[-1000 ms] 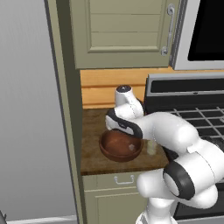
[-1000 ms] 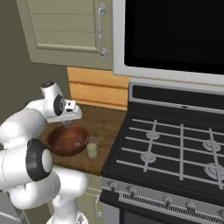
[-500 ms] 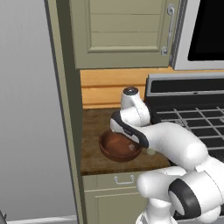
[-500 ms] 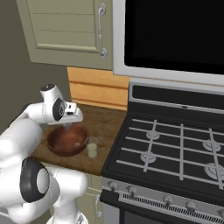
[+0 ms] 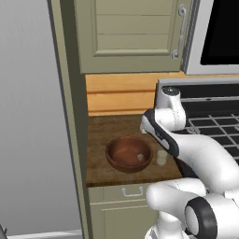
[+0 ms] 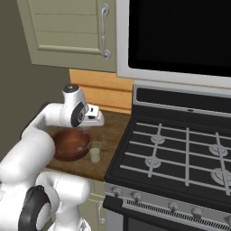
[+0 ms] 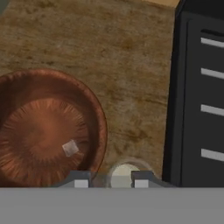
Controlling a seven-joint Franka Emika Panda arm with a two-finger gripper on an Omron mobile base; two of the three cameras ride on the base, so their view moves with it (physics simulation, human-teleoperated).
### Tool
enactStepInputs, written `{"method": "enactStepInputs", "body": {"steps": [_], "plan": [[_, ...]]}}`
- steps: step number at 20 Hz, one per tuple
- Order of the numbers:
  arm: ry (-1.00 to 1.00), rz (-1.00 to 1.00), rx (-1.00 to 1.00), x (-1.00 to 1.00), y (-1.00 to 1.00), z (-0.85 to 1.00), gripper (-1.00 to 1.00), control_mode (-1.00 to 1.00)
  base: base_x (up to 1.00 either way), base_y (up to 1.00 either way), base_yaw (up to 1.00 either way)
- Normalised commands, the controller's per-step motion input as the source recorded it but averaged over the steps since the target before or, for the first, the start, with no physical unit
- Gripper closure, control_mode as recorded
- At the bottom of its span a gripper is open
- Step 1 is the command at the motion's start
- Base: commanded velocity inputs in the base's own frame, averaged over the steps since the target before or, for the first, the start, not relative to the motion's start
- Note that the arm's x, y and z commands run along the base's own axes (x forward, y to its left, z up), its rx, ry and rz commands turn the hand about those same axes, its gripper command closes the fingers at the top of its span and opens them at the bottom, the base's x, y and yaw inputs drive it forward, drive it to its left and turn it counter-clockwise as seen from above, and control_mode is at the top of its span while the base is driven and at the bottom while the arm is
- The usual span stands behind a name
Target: Grab a lemon wedge from the fridge and one ice cube from the ice bowl, and put them in the glass of lemonade.
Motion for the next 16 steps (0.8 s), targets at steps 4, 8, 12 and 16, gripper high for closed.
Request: {"method": "enactStepInputs", "body": {"steps": [4,8,12,16], "plan": [[0.03,0.00,0.10,-0.06,-0.62,-0.12,1.00,-1.00,0.00,0.00,0.00],[0.00,0.00,0.02,0.00,-0.01,-0.08,1.00,-1.00,0.00,0.00,0.00],[0.00,0.00,0.00,-0.01,0.00,-0.10,1.00,-1.00,0.00,0.00,0.00],[0.00,0.00,0.00,0.00,0.00,-0.17,1.00,-1.00,0.00,0.00,0.00]]}}
